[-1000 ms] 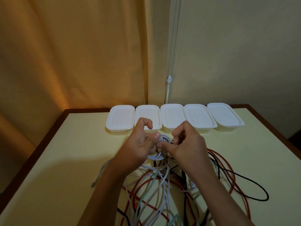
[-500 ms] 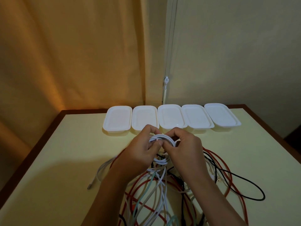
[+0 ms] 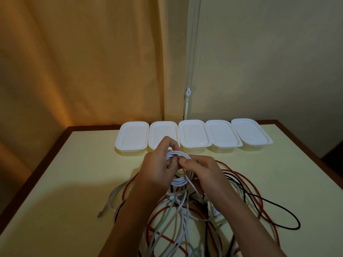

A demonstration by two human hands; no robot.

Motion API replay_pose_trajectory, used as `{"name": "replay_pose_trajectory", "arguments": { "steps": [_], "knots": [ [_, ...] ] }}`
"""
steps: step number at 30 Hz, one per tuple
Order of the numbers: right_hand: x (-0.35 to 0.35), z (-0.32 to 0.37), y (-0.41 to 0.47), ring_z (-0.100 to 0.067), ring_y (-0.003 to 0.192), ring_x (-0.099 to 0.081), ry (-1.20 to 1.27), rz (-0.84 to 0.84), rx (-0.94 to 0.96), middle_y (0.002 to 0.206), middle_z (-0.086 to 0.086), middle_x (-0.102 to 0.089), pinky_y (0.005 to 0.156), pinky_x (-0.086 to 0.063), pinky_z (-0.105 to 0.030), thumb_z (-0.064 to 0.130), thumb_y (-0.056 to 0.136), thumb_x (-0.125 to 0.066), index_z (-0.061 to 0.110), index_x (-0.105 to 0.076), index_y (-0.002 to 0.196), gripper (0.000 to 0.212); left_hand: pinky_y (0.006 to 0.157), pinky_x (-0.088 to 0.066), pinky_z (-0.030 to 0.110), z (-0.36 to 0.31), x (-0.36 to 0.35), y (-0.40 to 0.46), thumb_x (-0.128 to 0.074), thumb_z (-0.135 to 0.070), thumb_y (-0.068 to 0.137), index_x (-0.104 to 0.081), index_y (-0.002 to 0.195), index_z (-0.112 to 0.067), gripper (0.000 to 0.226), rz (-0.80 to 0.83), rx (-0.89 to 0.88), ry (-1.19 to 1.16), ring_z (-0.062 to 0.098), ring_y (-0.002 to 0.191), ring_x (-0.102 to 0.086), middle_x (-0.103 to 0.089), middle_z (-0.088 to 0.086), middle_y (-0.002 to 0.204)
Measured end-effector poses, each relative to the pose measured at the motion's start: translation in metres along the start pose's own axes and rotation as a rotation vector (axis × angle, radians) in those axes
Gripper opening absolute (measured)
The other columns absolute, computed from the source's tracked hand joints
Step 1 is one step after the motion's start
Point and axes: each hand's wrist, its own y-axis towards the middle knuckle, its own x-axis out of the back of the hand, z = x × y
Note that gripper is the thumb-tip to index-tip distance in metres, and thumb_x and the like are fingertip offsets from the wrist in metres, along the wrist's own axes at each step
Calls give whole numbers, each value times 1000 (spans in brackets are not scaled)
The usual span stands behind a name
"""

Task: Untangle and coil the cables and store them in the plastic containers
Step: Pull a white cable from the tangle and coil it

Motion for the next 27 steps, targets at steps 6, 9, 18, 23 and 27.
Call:
{"name": "replay_pose_trajectory", "arguments": {
  "steps": [6, 9, 18, 23, 27],
  "knots": [
    [4, -6, 8, -27, 55, -46, 188, 24, -124, 72, -15, -65, 48, -38, -29, 38, 106, -41, 7, -77, 86, 51, 55, -49, 43, 1, 2, -3, -45, -6, 99, -47, 96, -25, 20, 11, -27, -78, 24, 56, -62, -65, 7, 63],
    [2, -7, 10, -29, 62, -47, 191, 13, -89, 73, -16, -64, 51, -43, -29, 33, 106, -45, 4, -75, 79, 50, 48, -32, 36, -2, 4, -4, -45, -6, 100, -48, 97, -21, 16, 19, -33, -132, 20, 47, -44, -54, 3, 54],
    [9, -9, 15, -16, 60, -52, 351, 10, -108, 68, -7, -59, 58, -42, -29, 10, 98, -51, 0, -70, 85, 25, 49, -23, 36, -11, 10, -4, -47, -3, 101, -48, 96, -12, 10, 247, -41, -334, 18, 52, -28, -35, 0, 57],
    [9, -13, 19, -28, 71, -58, 394, -28, -72, 79, -19, -63, 67, -49, -33, 18, 103, -52, -1, -69, 92, 28, 49, -31, 25, -12, 10, -5, -49, -1, 99, -46, 96, -16, 15, 324, -14, -347, 11, 50, -33, -42, -6, 56],
    [8, -15, 20, -31, 73, -61, 279, -68, -48, 88, -33, -67, 71, -50, -41, 25, 102, -55, 0, -71, 88, 33, 53, -30, 31, -9, 12, -8, -53, -9, 89, -40, 103, -20, 22, 388, 47, -330, 13, 55, -34, -43, -4, 61]
  ]
}}
